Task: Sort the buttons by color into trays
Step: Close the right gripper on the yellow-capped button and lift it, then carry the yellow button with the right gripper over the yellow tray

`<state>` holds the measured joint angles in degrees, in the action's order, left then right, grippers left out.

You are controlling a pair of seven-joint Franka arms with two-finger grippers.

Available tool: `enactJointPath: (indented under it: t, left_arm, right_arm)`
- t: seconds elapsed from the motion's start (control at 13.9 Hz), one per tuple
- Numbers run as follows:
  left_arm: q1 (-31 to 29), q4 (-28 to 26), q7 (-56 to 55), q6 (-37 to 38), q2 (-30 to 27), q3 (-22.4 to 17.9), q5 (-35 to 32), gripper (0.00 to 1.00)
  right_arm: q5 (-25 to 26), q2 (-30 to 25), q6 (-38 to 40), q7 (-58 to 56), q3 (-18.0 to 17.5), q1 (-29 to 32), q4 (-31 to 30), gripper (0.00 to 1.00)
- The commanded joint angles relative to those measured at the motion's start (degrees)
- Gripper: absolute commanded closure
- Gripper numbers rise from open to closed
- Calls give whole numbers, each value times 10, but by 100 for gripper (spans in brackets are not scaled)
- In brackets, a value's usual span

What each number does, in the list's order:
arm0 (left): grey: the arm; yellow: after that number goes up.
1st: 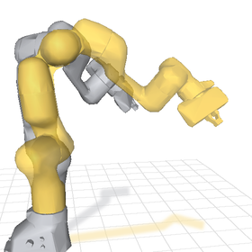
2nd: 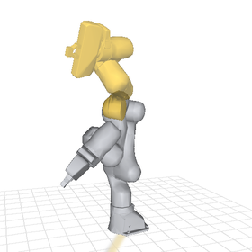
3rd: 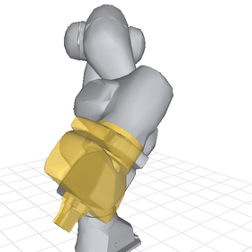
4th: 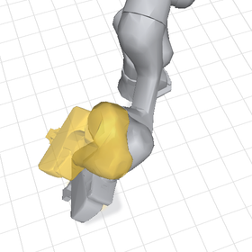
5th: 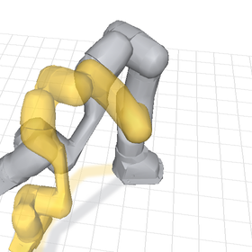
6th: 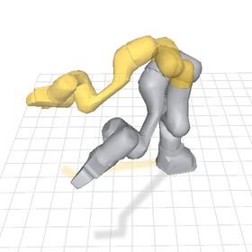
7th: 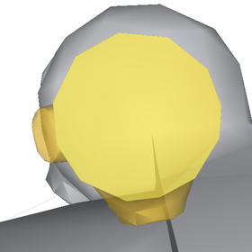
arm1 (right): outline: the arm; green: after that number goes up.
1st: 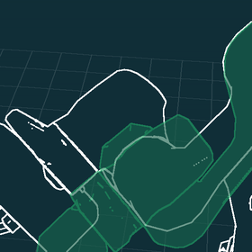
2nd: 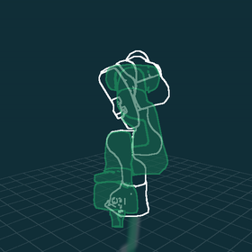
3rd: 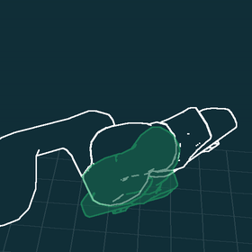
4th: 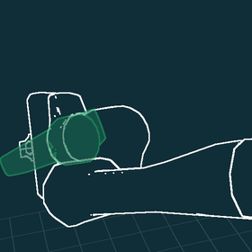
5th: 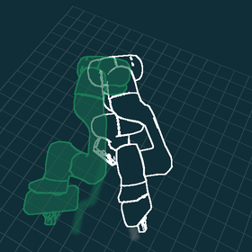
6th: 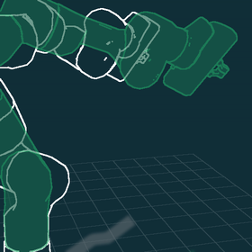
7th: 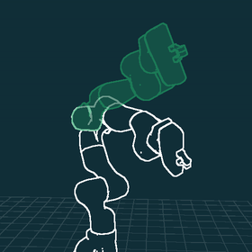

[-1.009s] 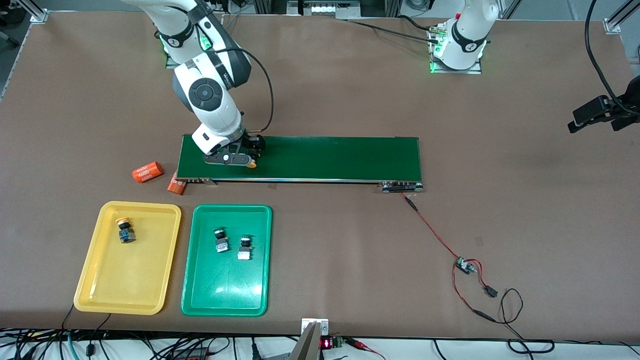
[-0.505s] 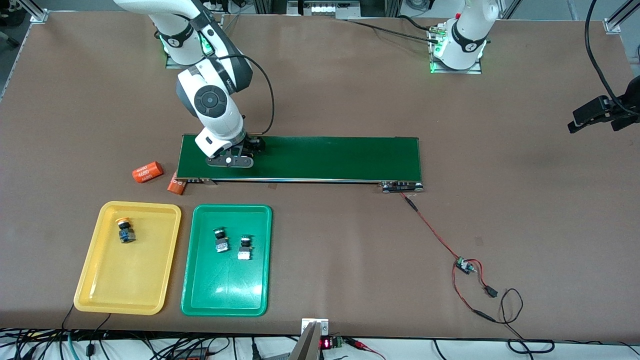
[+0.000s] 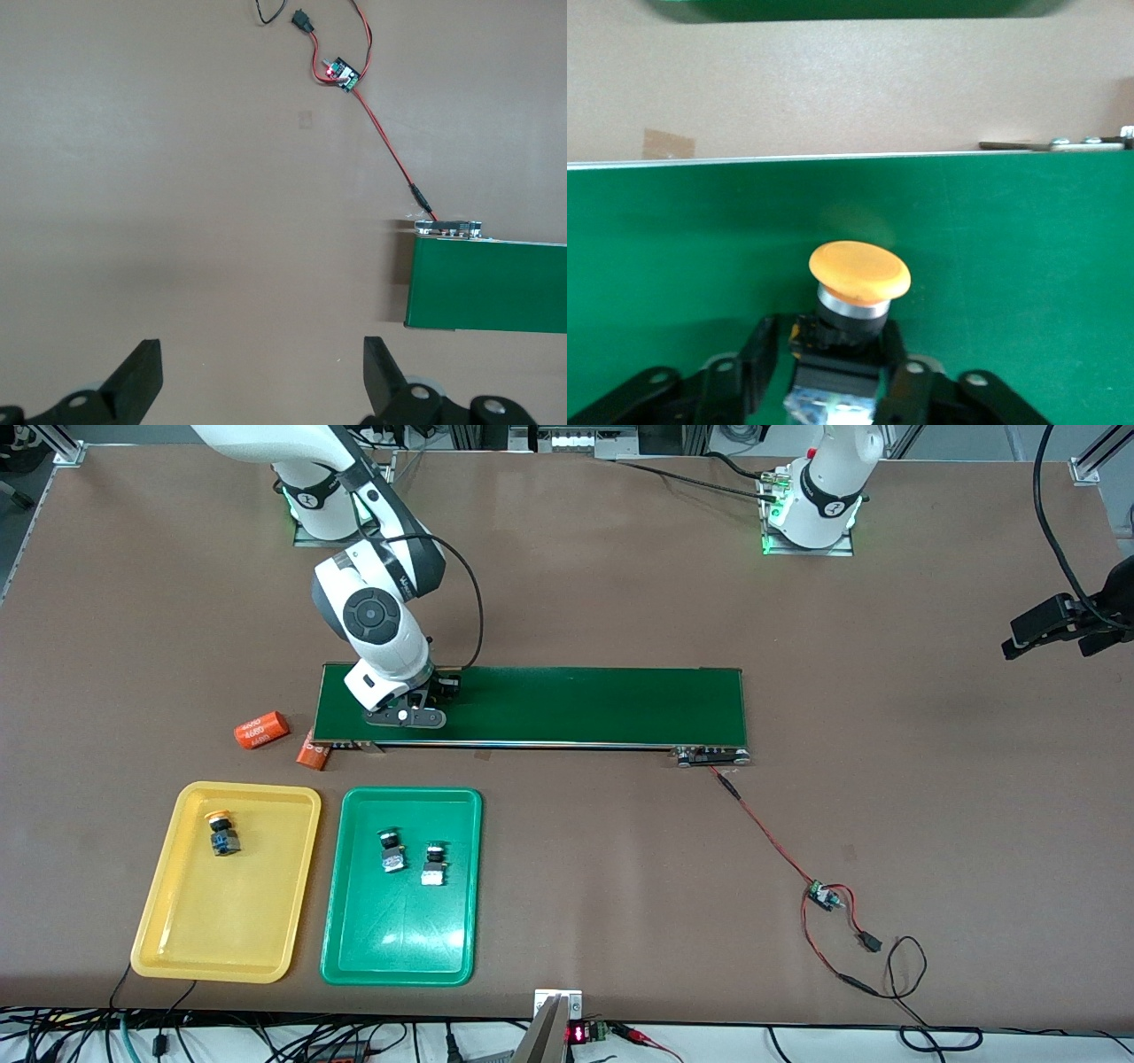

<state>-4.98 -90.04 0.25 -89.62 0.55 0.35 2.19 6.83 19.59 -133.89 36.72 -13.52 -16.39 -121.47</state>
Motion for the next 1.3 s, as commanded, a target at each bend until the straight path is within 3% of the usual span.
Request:
enactJointPath:
  t: [0.0,0.07,0.14,0.29,0.43,0.87,1.23]
  left_arm:
    - [-2,13,6,25,-11,5,-8,0]
    - [-2,13,6,24,-11,-3,-10,0]
    - [-5,13,4,23,-11,-8,-18,0]
    - [-13,12,3,20,-7,-10,-22,0]
    - [-14,13,3,17,-4,-11,-25,0]
    - [-7,59,4,17,63,-4,-22,0]
    - [3,100,3,24,62,13,-16,0]
  right_arm:
    - [5,1,-3,-9,-4,10,4,75]
    - [5,0,-1,-10,-4,12,7,82]
    - [4,-8,12,-16,-2,13,24,83]
    - [-1,-18,157,-51,9,21,117,84]
    - [-8,-22,231,-87,28,27,187,83]
    - [-13,-16,264,-223,49,103,270,83]
    - [-12,11,289,-339,49,160,316,83]
